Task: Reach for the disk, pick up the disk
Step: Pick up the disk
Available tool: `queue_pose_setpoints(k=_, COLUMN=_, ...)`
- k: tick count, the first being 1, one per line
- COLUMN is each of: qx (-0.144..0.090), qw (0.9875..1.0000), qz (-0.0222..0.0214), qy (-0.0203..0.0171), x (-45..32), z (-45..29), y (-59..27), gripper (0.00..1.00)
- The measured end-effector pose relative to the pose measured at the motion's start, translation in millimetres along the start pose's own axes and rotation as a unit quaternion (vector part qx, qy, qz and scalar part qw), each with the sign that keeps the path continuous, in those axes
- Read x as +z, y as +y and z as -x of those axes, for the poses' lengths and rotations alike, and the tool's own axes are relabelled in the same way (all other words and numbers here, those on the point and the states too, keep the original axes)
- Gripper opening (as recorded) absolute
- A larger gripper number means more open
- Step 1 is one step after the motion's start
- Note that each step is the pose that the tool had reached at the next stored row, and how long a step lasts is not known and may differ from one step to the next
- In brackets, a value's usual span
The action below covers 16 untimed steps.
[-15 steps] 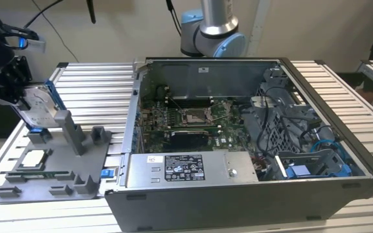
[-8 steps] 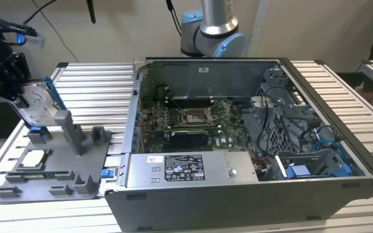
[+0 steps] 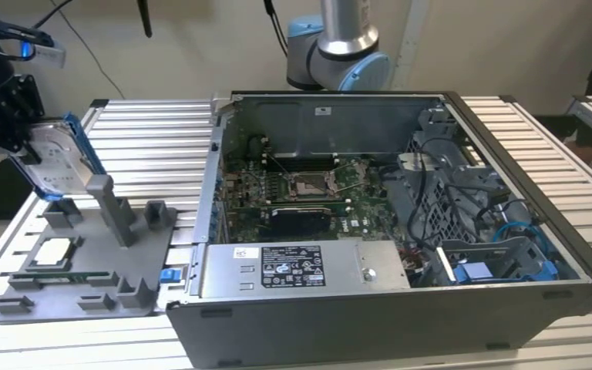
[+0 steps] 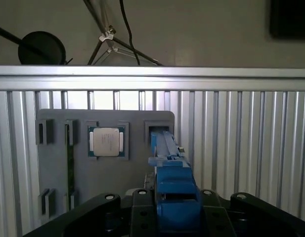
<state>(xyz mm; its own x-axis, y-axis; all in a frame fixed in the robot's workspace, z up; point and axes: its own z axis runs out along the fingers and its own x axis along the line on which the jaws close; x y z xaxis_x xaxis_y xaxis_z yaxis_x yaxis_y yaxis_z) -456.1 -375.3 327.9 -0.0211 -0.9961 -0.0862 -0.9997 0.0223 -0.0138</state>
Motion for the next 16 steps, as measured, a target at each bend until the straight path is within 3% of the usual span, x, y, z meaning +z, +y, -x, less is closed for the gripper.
queue_pose_setpoints(k=16, qx=0.000, qw=1.0000, qz=0.0000, qy=0.0000, x=-22.2, z=1.9, y=-0.3, gripper=0.00)
